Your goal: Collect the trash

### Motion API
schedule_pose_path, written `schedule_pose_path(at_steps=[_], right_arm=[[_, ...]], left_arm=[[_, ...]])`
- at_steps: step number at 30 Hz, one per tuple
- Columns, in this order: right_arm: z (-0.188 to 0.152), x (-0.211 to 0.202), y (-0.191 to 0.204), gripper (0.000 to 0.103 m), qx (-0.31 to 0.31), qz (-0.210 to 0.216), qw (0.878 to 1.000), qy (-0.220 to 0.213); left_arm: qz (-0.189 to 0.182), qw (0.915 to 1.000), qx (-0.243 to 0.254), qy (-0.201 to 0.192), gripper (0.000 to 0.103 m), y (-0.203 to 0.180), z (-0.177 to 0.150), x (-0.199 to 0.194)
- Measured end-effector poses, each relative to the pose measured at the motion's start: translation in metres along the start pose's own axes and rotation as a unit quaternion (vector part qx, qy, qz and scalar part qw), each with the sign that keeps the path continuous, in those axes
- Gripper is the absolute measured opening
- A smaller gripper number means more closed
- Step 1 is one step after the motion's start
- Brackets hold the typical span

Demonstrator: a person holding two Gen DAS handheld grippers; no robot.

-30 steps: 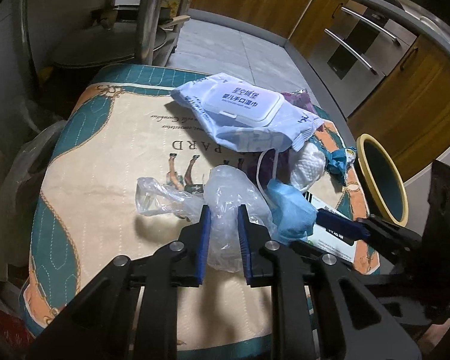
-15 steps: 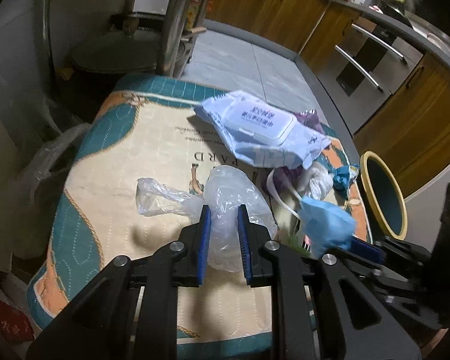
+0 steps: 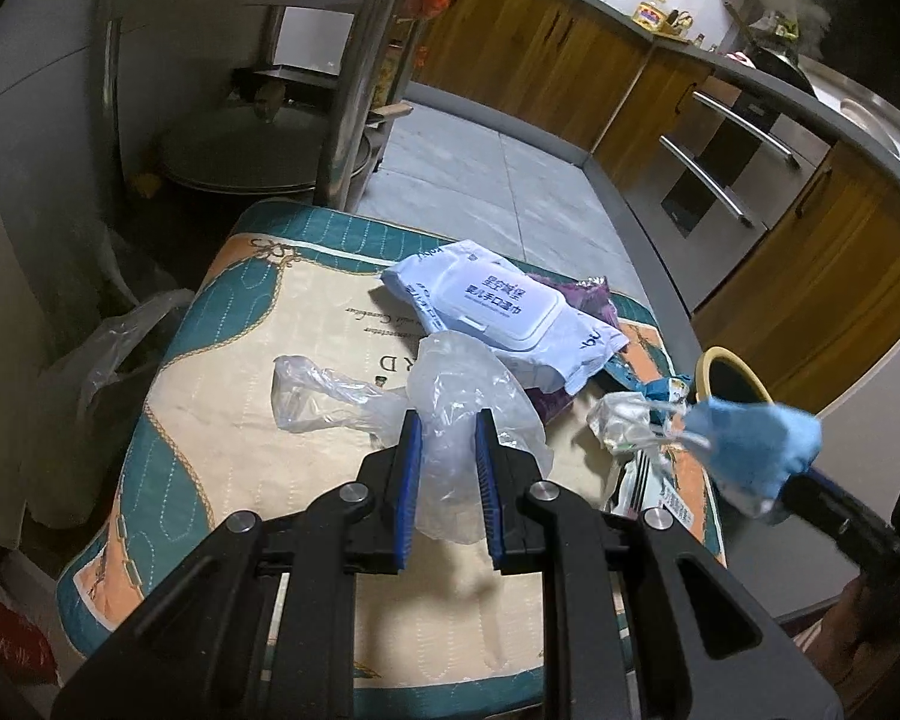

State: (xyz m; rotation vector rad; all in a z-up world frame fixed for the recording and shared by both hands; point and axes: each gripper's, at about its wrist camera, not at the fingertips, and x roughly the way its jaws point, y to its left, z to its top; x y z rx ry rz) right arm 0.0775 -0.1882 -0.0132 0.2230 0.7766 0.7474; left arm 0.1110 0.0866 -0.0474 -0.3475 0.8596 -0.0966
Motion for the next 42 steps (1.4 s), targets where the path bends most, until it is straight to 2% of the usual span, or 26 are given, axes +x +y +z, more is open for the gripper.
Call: schedule_pose_path(at_steps=[2, 8, 18, 22, 26, 30, 33, 40, 42], right_arm=[[0.003, 0.003, -0.005, 0.019, 0.012, 0.005, 1.0, -0.003], [0.019, 0.016, -0.006, 0.019, 0.044, 0.054, 0.997, -0.015], [0.038, 0.031, 0.024, 0.018, 0.015, 0.085, 0.996, -0.015], [0.04, 0.042, 0.025, 0.018, 0.012, 0.069, 0.998, -0.002], [0.029, 0.062, 0.018, 0.018, 0.011, 0.037, 0.998, 0.042], [0.006, 0.087, 0.006, 0.018, 0.011, -0.007, 0.993, 0.117], [-0.012, 0.102, -0.002, 0.018, 0.011, -0.021, 0.987, 0.157], [-0.033, 0.119, 0.012, 0.018, -0.037, -0.041, 0.98, 0.192], [-0.028, 0.117, 0.017, 0.031, -0.044, -0.047, 0.981, 0.184]], left_arm=[[0.001, 1.0, 0.005, 0.001, 0.018, -0.003, -0.001, 0.001], [0.004, 1.0, 0.006, 0.002, 0.018, -0.001, -0.004, 0.001], [0.013, 0.9998, -0.012, -0.01, 0.018, 0.01, -0.003, -0.005], [0.012, 0.9998, -0.015, -0.011, 0.018, 0.011, -0.003, -0.005], [0.013, 0.9996, -0.02, -0.014, 0.018, 0.014, -0.003, -0.007], [0.015, 0.9995, -0.027, -0.012, 0.018, 0.017, -0.003, -0.007], [0.014, 0.9994, -0.03, -0.011, 0.018, 0.017, -0.003, -0.007], [0.012, 0.9995, -0.028, -0.01, 0.018, 0.017, -0.003, -0.006], [0.013, 0.9995, -0.029, -0.011, 0.018, 0.017, -0.003, -0.006]])
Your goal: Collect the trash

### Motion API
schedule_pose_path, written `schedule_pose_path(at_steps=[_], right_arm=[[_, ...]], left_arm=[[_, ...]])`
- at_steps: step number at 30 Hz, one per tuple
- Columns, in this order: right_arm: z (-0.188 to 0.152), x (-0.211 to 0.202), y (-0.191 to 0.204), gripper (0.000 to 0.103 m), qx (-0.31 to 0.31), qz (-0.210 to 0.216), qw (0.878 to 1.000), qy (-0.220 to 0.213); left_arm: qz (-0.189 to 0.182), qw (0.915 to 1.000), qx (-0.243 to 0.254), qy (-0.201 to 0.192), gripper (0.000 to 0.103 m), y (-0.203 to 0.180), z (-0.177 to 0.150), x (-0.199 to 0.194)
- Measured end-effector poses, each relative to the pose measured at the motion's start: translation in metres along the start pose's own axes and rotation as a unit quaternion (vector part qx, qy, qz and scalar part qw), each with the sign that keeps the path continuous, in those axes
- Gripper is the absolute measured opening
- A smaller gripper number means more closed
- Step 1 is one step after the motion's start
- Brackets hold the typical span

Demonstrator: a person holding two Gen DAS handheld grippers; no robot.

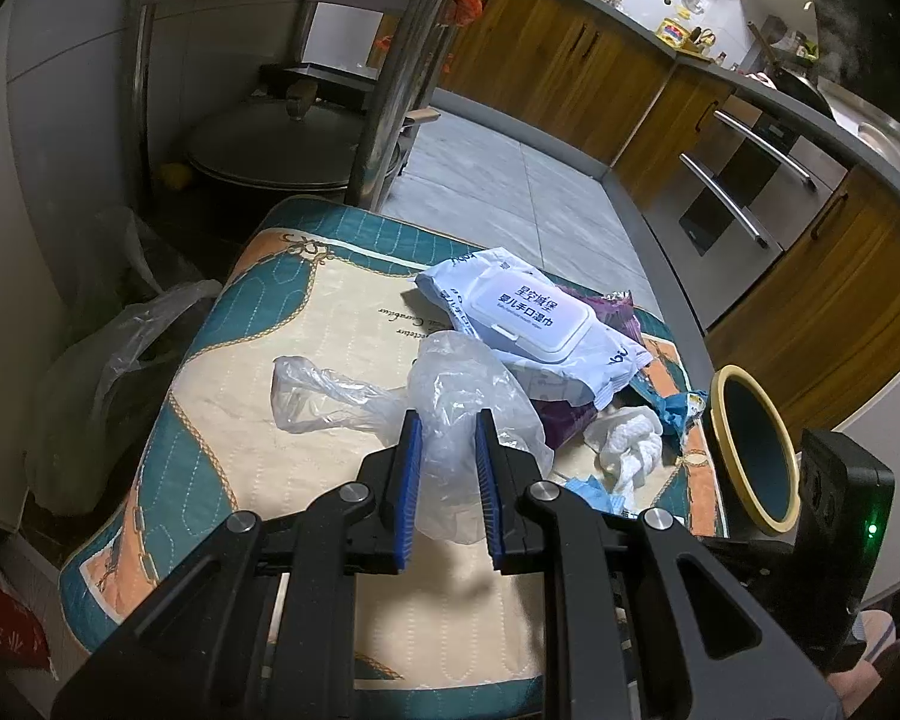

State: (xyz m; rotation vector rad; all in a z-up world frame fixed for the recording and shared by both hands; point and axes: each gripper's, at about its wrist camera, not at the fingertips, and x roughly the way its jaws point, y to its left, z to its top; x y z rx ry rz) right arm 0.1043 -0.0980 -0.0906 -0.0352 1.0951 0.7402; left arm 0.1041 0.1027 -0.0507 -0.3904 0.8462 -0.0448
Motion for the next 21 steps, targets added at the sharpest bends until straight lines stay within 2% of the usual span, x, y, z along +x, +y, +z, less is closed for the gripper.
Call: schedule_pose_path(at_steps=[2, 4, 10, 13, 17, 21], right_arm=[[0.006, -0.008, -0.002, 0.056, 0.008, 0.004, 1.0, -0.026], [0.012, -0.013, -0.008, 0.057, 0.022, 0.009, 0.999, -0.042], [0.031, -0.021, -0.04, 0.057, 0.117, 0.039, 0.989, -0.081], [0.04, -0.012, -0.063, 0.057, 0.186, 0.055, 0.977, -0.092], [0.05, 0.004, -0.092, 0.057, 0.278, 0.089, 0.95, -0.106], [0.058, 0.014, -0.104, 0.057, 0.318, 0.103, 0.935, -0.116]], left_arm=[[0.0, 1.0, -0.002, 0.0, 0.018, 0.001, 0.0, 0.0], [0.001, 1.0, -0.003, 0.0, 0.018, 0.002, 0.0, 0.001], [0.003, 1.0, -0.007, 0.001, 0.018, 0.004, 0.0, 0.002], [0.002, 1.0, -0.008, 0.001, 0.018, 0.005, -0.001, 0.002], [0.004, 1.0, -0.008, 0.001, 0.018, 0.006, 0.0, 0.003], [0.004, 0.9999, -0.015, 0.003, 0.018, 0.01, 0.001, 0.005]])
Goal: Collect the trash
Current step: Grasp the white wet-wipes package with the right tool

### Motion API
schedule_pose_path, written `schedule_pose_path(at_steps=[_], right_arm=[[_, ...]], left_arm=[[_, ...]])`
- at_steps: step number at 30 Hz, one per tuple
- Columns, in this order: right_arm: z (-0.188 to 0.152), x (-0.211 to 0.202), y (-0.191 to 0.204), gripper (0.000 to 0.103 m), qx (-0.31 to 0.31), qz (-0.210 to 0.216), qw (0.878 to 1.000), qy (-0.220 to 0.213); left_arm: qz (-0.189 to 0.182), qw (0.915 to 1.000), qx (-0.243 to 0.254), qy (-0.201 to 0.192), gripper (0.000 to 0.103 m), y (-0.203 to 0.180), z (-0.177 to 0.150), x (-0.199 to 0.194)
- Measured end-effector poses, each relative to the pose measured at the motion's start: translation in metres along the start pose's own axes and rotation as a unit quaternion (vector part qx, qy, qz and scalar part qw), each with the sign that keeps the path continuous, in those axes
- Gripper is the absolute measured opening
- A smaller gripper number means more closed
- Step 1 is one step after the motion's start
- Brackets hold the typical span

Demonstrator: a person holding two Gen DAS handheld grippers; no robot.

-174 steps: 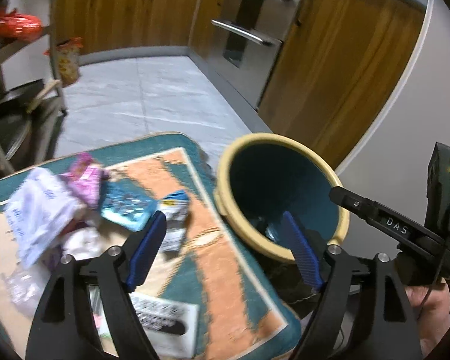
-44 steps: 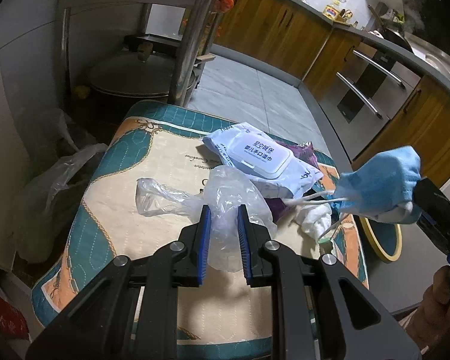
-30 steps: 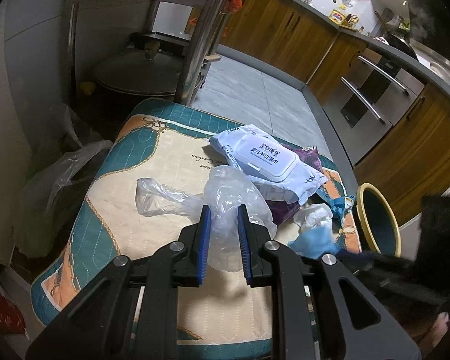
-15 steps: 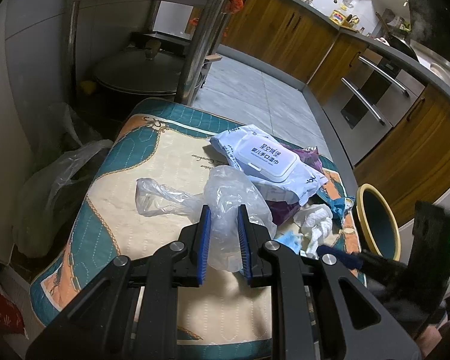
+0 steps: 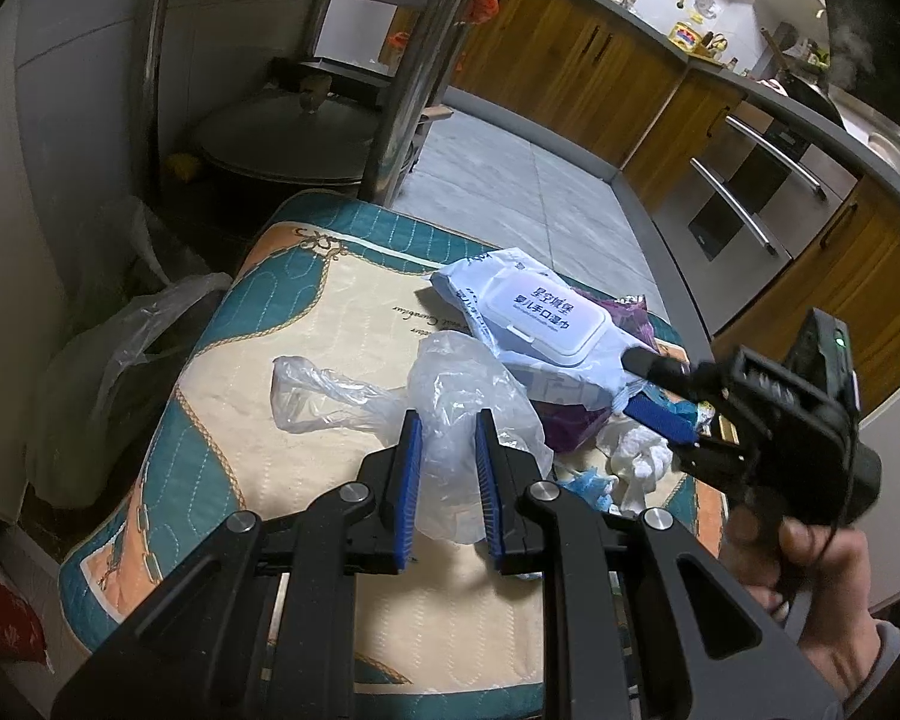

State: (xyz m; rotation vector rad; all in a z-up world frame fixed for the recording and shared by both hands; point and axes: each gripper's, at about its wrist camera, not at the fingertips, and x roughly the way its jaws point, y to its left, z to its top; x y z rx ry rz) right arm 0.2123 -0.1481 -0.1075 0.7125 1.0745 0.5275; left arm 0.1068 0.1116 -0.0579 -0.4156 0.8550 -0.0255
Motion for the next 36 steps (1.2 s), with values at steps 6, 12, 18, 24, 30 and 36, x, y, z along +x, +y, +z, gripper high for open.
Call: schedule_pose_path(at_steps=[6, 12, 18, 24, 30, 36], right_arm=[[0.003, 0.02, -0.004, 0.028, 0.017, -0.008, 1.0, 0.017], [-0.005, 0.015, 0.001, 0.013, 0.002, 0.016, 1.0, 0.008], [-0.009, -0.006, 0.036, 0.01, -0.051, 0.036, 0.998, -0.01], [-0.007, -0.041, 0.07, 0.005, -0.109, 0.039, 0.993, -0.034], [-0.011, -0.079, 0.076, 0.003, -0.134, 0.041, 0.988, -0.06], [-0.012, -0.121, 0.075, 0.003, -0.144, 0.048, 0.984, -0.09]], left_arm=[[-0.001, 1.0, -0.007, 0.001, 0.018, 0.003, 0.002, 0.003], [-0.003, 1.0, -0.008, -0.002, 0.018, 0.002, 0.001, 0.002], [0.0, 0.9998, -0.017, -0.013, 0.018, 0.005, 0.0, -0.004], [-0.002, 0.9996, -0.02, -0.021, 0.018, 0.001, 0.003, -0.008], [-0.008, 0.9994, -0.018, -0.029, 0.018, -0.003, 0.005, -0.011], [-0.018, 0.9988, -0.014, -0.042, 0.018, -0.01, 0.008, -0.017]])
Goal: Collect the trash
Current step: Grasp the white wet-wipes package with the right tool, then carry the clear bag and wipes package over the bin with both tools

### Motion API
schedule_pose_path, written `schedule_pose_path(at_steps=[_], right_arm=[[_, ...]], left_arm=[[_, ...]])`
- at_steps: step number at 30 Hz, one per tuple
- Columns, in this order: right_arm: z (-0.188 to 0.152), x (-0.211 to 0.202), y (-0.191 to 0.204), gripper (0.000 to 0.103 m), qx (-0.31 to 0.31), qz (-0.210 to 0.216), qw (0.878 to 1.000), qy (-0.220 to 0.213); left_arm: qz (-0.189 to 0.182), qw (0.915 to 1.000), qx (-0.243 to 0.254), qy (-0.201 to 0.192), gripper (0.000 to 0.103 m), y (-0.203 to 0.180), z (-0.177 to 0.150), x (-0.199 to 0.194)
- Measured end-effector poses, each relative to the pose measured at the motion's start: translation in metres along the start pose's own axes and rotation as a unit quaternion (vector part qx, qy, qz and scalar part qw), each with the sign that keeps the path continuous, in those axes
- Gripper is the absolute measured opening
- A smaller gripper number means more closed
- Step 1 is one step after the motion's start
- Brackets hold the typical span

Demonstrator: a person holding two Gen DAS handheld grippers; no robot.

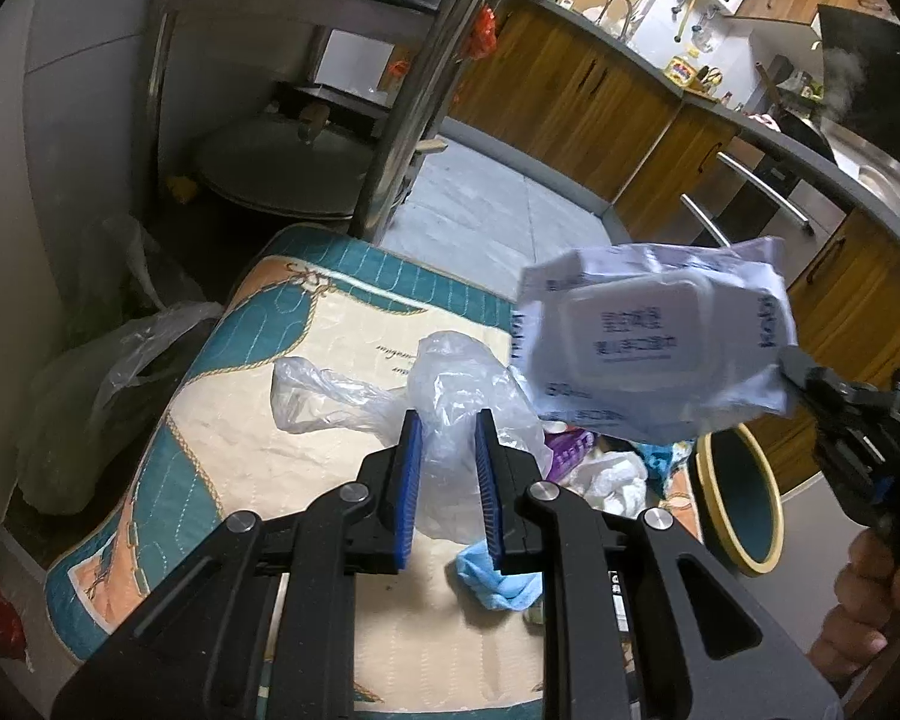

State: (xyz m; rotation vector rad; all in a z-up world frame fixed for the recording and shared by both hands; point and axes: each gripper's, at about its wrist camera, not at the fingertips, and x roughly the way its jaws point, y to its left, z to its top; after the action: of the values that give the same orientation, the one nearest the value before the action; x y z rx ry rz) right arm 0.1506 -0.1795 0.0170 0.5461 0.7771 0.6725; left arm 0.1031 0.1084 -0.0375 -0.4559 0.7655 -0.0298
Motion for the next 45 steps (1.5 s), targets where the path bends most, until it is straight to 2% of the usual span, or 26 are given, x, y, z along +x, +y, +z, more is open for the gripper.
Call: schedule_pose_path(at_steps=[8, 15, 21, 26, 33, 40, 45], right_arm=[[0.0, -0.067, -0.012, 0.003, -0.005, -0.008, 0.999, -0.042], [-0.001, -0.116, -0.034, 0.003, -0.018, -0.05, 0.996, -0.074], [-0.004, -0.152, -0.064, 0.003, 0.0, -0.076, 0.992, -0.1], [-0.004, -0.176, -0.092, 0.003, 0.015, -0.102, 0.988, -0.117], [-0.01, -0.205, -0.147, 0.003, 0.081, -0.131, 0.976, -0.153], [-0.014, -0.213, -0.181, 0.003, 0.137, -0.141, 0.964, -0.179], [-0.021, -0.213, -0.203, 0.003, 0.168, -0.156, 0.958, -0.173]], left_arm=[[-0.024, 0.9994, 0.023, -0.013, 0.018, -0.026, 0.002, -0.008], [-0.047, 0.9973, 0.056, -0.009, 0.018, -0.062, -0.002, -0.007], [-0.077, 0.9934, 0.086, 0.002, 0.018, -0.102, -0.007, -0.001], [-0.099, 0.9873, 0.123, 0.017, 0.018, -0.15, -0.013, 0.011], [-0.125, 0.9755, 0.178, 0.036, 0.018, -0.227, -0.025, 0.038], [-0.146, 0.9667, 0.2, 0.065, 0.018, -0.284, -0.035, 0.077], [-0.145, 0.9574, 0.237, 0.078, 0.018, -0.325, -0.043, 0.108]])
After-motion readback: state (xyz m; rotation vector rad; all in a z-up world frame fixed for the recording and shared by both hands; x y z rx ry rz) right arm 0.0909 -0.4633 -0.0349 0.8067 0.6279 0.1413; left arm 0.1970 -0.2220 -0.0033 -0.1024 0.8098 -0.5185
